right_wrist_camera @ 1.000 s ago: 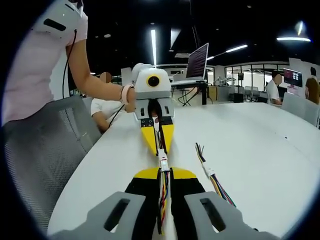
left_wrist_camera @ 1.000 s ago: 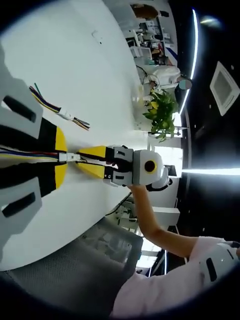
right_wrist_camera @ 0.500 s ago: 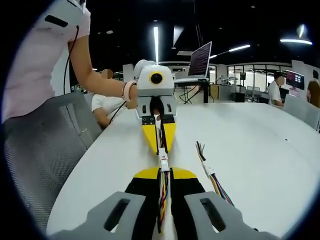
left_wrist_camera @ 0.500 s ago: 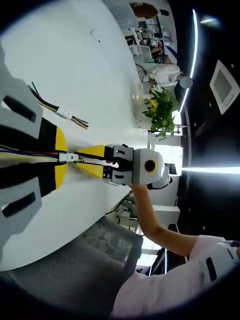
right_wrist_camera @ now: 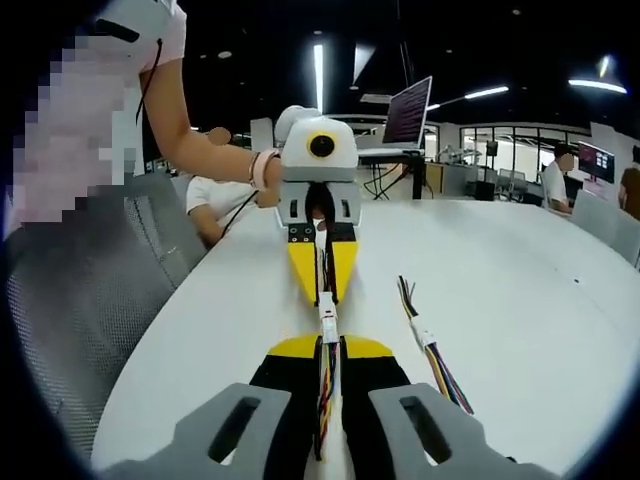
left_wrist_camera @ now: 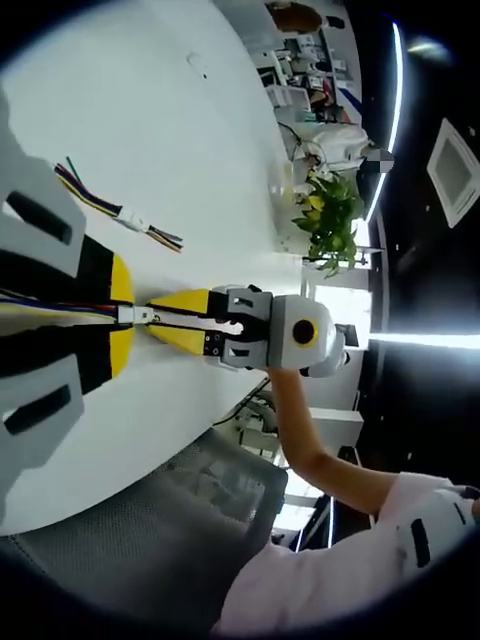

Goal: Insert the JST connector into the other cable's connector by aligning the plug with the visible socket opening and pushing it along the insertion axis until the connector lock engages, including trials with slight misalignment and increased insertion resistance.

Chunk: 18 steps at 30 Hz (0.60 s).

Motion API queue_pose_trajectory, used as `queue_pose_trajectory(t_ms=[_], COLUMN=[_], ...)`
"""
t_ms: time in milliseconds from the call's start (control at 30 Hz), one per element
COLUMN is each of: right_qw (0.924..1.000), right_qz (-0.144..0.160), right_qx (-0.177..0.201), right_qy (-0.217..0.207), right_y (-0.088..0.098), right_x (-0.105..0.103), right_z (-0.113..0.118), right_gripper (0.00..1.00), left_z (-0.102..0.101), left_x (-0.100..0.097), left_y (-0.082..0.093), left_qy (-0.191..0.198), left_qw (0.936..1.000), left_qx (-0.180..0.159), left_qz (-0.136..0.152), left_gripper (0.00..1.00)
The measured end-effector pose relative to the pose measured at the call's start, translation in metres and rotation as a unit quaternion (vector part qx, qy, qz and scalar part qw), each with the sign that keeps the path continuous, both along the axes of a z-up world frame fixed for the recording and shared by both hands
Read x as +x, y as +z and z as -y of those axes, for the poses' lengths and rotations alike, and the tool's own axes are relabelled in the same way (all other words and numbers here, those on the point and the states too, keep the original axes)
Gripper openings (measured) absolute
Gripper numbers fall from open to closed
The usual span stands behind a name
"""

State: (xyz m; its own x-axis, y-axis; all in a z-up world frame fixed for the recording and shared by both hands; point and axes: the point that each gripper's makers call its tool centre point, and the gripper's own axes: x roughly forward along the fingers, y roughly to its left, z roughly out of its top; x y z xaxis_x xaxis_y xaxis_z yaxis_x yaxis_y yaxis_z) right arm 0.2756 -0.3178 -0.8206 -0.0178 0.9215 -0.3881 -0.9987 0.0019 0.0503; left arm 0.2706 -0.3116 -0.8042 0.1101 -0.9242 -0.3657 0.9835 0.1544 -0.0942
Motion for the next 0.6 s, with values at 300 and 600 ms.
queue_pose_trajectory(t_ms=[300,600], right_qw=[0.9999,0.9999], right_qz=[0.001,-0.003], right_qx=[-0.011,-0.015], right_qy=[0.003,0.002], right_y=[-0.0038,-0.0037], right_x=[-0.0019,-0.0037], right_z=[-0.0008,-0.0015], right_gripper=[0.03,0.03], left_z=[-0.0014,-0.0011], left_x=[-0.0003,-0.0003], left_y=[0.0011,0.0030], left_qy=[0.001,0.004], left_qw=[1.0000,0.9999], left_qx=[-0.001,-0.003], left_qz=[-0.007,-0.009], left_gripper=[0.00,0.00])
